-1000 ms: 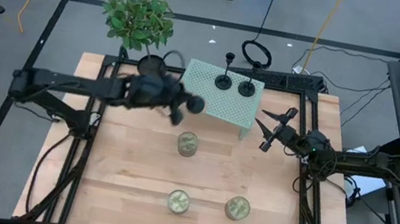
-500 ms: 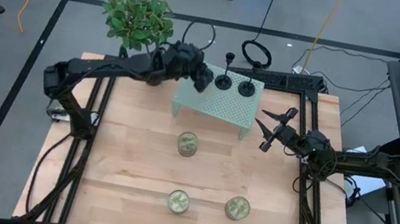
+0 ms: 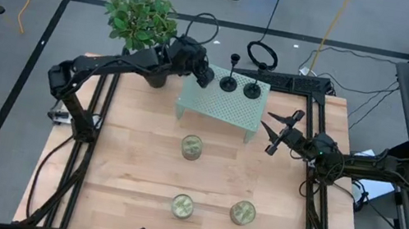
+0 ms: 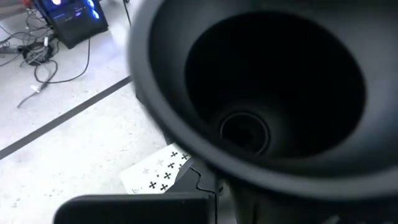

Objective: Pick & Place candle stick holders
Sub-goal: Put the black candle holder on the shelf

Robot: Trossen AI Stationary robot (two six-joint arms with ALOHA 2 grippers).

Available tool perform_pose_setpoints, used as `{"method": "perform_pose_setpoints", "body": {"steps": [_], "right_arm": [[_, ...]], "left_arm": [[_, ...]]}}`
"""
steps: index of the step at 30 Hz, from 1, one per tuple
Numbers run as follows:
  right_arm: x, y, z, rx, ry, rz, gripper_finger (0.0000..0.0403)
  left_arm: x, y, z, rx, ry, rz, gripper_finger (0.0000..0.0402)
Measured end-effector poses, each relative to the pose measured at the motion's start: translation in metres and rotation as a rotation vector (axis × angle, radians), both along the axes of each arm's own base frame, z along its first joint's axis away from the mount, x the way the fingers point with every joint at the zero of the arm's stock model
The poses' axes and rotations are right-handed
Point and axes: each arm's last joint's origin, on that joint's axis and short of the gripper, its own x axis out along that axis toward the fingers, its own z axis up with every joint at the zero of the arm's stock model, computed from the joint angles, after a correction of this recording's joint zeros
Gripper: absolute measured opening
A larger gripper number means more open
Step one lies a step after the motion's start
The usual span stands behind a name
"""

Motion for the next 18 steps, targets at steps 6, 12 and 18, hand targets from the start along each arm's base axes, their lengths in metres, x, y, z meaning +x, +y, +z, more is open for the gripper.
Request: {"method": "perform_pose_setpoints", "body": {"steps": [6,12,18], "right_arm": [[0.0000,-0.0001,0.0000,0.000,0.000,0.000,0.0164],[0.0000,-0.0001,0.0000,0.000,0.000,-0.001,0.0164],[0.0000,-0.0001,-0.0001,-0.002,0.002,-0.002,0.0164]], "left_arm": [[0.0012,0.0026,-0.0030,-0.005,0.002,0.001,0.0040],[0.0034,0.0063,-0.0090,-0.008,0.019,-0.010,0.0026],[0.0041,0.0061,-0.0088,0.005,0.026,-0.027,0.0034]]}}
